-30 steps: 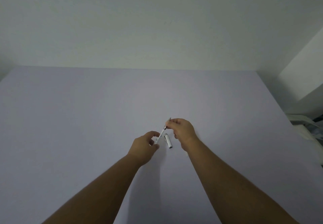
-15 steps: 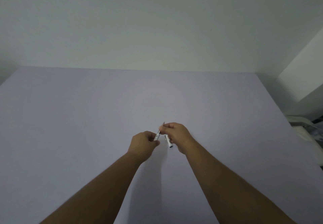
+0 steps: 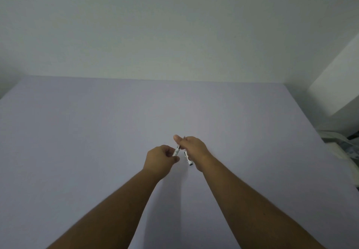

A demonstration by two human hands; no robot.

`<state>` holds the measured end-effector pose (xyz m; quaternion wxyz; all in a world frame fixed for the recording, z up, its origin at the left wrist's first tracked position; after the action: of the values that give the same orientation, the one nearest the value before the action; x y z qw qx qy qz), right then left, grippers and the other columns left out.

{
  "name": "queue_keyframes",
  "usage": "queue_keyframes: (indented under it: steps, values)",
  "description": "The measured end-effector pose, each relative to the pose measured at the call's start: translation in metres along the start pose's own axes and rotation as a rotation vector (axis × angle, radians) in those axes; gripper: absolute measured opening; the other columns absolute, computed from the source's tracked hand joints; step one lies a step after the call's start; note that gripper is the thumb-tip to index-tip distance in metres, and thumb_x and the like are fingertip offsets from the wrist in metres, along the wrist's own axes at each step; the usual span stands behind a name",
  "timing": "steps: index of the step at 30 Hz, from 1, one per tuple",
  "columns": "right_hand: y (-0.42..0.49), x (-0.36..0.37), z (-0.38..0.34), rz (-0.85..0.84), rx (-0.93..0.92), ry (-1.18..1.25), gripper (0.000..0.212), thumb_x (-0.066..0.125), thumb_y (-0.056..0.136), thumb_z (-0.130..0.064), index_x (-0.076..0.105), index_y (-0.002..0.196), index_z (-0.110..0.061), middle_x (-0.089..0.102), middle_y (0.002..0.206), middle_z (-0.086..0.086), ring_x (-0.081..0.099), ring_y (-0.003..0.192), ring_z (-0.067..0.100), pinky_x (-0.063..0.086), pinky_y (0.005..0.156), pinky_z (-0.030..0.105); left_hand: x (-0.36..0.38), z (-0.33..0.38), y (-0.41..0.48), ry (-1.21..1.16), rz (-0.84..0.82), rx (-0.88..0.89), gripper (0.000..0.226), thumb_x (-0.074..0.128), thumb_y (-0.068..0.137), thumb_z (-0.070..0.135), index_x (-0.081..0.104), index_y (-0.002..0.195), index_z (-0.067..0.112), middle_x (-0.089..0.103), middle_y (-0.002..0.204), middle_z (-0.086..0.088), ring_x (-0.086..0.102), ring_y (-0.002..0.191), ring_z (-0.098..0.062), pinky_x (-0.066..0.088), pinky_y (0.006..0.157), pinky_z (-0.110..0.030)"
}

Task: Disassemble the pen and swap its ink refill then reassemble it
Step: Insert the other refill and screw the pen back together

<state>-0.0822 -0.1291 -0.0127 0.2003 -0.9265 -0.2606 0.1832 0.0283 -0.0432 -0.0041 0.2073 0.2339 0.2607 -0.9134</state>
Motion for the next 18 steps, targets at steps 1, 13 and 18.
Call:
queue_keyframes:
  steps: [1, 13, 18]
  values:
    - [-0.0003, 0.0008, -0.0009, -0.02, -0.008, 0.067, 0.031, 0.064, 0.083, -0.046, 0.06, 0.074, -0.016, 0.059, 0.08, 0.001, 0.038, 0.055, 0.012, 0.036, 0.061, 0.027, -0.0015, -0.0012, 0.0007, -0.016, 0.001, -0.011, 0.016, 0.072, 0.079, 0.019, 0.07, 0.094, 0.014, 0.069, 0.082, -0.004, 0.06, 0.069, -0.019, 0.057, 0.077, -0.039]
    - [-0.0032, -0.0025, -0.0042, -0.067, -0.032, 0.106, 0.01, 0.064, 0.087, -0.028, 0.067, 0.086, -0.019, 0.063, 0.085, -0.004, 0.046, 0.061, 0.01, 0.04, 0.061, 0.023, -0.0042, -0.001, 0.0037, -0.032, -0.015, -0.039, 0.013, 0.074, 0.077, 0.019, 0.069, 0.089, 0.016, 0.066, 0.077, -0.002, 0.06, 0.067, -0.019, 0.058, 0.077, -0.04]
    - [-0.0009, -0.004, -0.002, -0.032, 0.013, 0.072, 0.012, 0.064, 0.085, -0.031, 0.062, 0.081, -0.02, 0.06, 0.084, -0.004, 0.05, 0.07, 0.01, 0.04, 0.065, 0.025, -0.0005, 0.0037, 0.0026, -0.031, -0.031, -0.026, 0.012, 0.074, 0.078, 0.019, 0.069, 0.089, 0.017, 0.069, 0.084, -0.004, 0.063, 0.074, -0.021, 0.059, 0.079, -0.041]
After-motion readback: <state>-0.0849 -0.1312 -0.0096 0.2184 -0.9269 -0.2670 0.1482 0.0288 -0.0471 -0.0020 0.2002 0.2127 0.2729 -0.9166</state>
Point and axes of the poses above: each hand's wrist, its own y-axis towards the middle knuckle, its own x-axis out of the palm, z = x × y, the point moved 9 cm from there along y, towards the middle knuckle
